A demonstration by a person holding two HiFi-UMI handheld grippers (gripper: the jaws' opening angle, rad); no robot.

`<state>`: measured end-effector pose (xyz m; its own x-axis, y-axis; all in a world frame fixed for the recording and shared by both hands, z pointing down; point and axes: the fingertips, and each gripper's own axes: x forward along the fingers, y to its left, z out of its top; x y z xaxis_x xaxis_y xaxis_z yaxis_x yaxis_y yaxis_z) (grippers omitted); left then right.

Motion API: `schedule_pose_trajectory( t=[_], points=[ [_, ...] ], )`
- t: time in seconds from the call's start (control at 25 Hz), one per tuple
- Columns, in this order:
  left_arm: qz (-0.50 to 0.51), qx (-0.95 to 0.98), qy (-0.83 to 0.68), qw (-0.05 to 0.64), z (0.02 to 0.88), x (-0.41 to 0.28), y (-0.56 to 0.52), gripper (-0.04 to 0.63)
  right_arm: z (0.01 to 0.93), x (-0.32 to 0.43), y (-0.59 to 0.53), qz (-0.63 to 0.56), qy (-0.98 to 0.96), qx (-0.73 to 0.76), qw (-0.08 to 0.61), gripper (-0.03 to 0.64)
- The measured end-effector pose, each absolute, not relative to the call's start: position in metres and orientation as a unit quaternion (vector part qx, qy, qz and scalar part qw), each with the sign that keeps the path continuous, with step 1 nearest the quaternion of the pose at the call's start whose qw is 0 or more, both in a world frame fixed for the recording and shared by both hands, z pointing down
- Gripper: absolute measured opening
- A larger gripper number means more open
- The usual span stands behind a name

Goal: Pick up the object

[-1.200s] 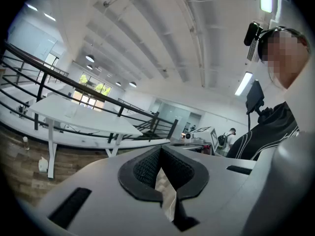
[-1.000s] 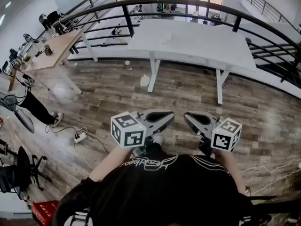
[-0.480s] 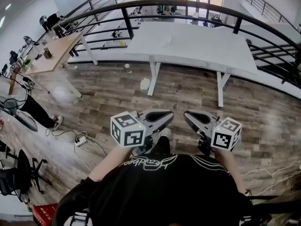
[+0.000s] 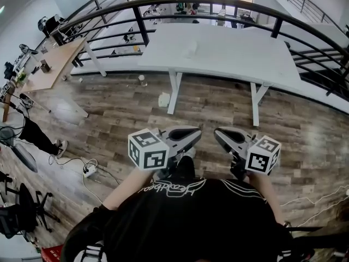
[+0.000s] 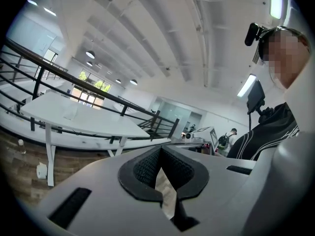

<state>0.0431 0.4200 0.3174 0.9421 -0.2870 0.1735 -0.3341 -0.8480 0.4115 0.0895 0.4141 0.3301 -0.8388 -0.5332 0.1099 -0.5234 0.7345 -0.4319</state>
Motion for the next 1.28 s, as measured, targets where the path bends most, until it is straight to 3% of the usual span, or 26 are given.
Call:
schedule_pose_trajectory(
  t=[0.72, 1.28],
  points=[
    [0.043, 0.957, -0.130, 0.256, 0.309, -0.015, 0.062, 0.008, 0.317, 0.034, 0.067, -0.257, 0.914, -0.315, 0.001, 0.018],
    [0.032, 0.955, -0.137, 0.263, 0.309, -0.039, -0.048, 0.008, 0.318, 0.022, -0.031, -0.260, 0.910, -0.321, -0.015, 0.018]
  ],
)
